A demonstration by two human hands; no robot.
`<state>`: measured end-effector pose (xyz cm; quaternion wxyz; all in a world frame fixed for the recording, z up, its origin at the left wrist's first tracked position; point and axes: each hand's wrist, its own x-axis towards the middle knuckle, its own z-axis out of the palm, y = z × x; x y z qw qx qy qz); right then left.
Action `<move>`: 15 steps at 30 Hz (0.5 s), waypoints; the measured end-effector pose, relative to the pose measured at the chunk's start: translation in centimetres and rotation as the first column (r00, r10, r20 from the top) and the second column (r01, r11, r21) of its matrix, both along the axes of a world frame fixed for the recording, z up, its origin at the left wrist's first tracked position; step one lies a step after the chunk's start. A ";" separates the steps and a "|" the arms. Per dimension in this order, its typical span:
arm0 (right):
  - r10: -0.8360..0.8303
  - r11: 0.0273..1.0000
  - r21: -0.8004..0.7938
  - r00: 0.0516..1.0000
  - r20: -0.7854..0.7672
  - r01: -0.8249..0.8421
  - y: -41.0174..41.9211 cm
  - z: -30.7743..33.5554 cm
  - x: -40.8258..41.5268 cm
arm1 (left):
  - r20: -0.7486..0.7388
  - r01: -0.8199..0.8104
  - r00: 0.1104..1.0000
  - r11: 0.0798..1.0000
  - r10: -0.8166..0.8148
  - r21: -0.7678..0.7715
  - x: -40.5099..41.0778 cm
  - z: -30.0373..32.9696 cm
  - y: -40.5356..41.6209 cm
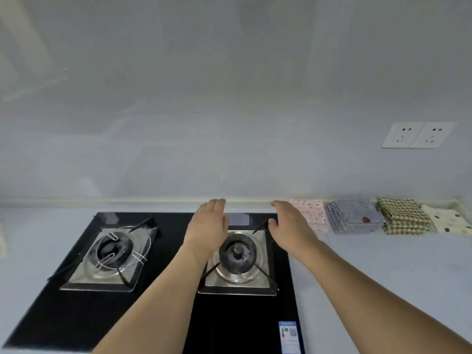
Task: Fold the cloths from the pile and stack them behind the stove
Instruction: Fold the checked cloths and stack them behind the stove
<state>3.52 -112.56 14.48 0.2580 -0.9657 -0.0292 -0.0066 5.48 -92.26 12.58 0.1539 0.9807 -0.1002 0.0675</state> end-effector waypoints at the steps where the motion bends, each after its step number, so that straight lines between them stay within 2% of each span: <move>1: 0.015 1.000 0.005 1.000 0.004 -0.015 1.3 0.1 -0.2 | 0.007 -0.008 1.000 1.000 0.008 0.005 -0.5 0.1 1.3; 8: 0.077 0.997 0.027 0.997 -0.024 -0.076 12.4 1.1 -1.4 | 0.024 -0.046 0.999 0.999 0.045 0.026 -2.1 0.9 11.7; 15: 0.112 0.994 0.022 0.990 -0.080 -0.110 27.3 0.8 -2.3 | -0.005 -0.066 0.998 0.998 0.066 -0.018 -3.6 0.1 26.1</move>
